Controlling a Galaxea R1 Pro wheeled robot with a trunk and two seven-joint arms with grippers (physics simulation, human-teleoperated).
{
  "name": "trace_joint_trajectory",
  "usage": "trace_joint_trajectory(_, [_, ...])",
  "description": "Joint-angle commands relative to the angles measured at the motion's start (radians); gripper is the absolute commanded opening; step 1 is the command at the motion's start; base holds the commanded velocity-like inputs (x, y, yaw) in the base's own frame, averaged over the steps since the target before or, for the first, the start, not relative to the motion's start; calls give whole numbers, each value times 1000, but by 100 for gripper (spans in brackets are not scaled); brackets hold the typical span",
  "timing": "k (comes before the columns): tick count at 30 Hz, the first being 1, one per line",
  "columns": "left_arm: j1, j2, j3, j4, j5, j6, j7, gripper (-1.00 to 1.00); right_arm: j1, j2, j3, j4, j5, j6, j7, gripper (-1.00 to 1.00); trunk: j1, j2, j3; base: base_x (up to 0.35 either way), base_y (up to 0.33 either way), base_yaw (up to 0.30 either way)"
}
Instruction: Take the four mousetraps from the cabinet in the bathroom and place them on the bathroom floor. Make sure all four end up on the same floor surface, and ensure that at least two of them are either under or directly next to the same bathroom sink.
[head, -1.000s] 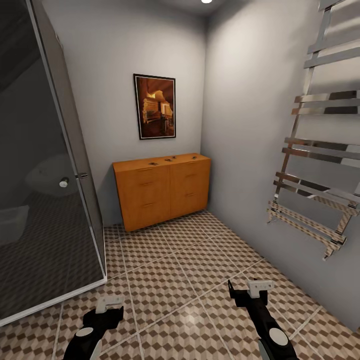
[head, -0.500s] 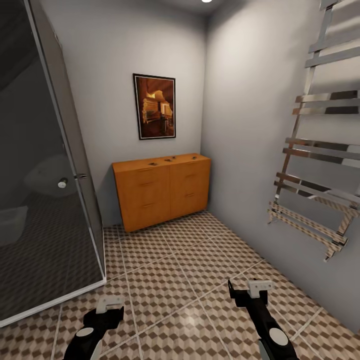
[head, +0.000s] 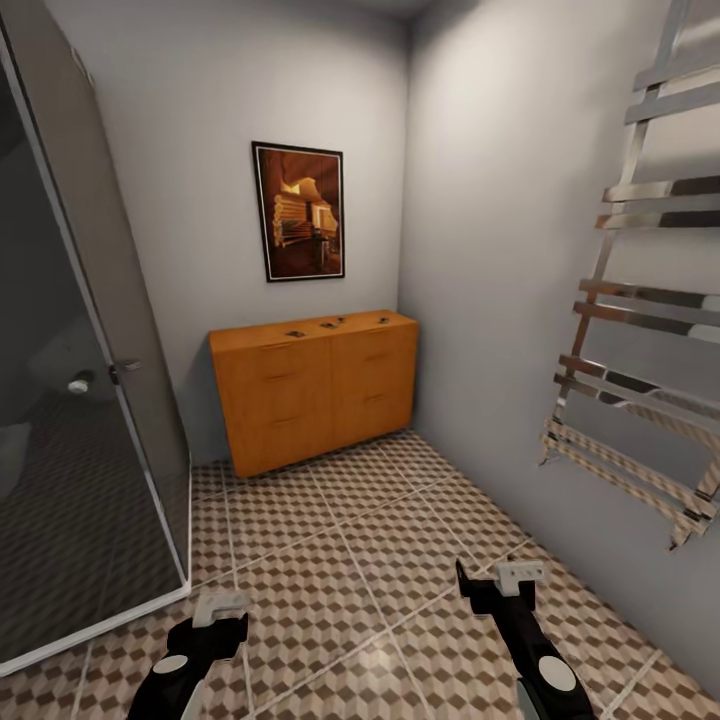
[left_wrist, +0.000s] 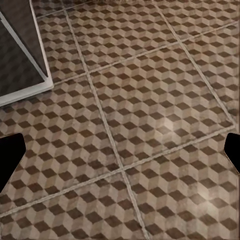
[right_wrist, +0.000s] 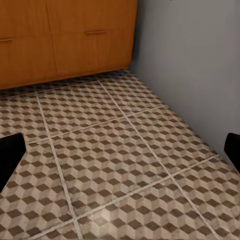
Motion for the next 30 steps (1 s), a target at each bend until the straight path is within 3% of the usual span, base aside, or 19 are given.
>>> trace_joint_trajectory(1, [-1,1,-3,-1,6,5,8,100,0,-1,3,0,0,1,-7,100,1,-1,-1,319,-170,0])
trace_joint_trajectory(13, [0,1,-3,0,6,5,8,100,-1,-1,3,0,1,1,-11,100,1,-1,-2,296,-211,69])
trace_joint_trajectory(30, [0,1,-4,3,7,5,8,100,-1,-1,3,0,3,1,-11,100,1,-1,-9,268,-245,260])
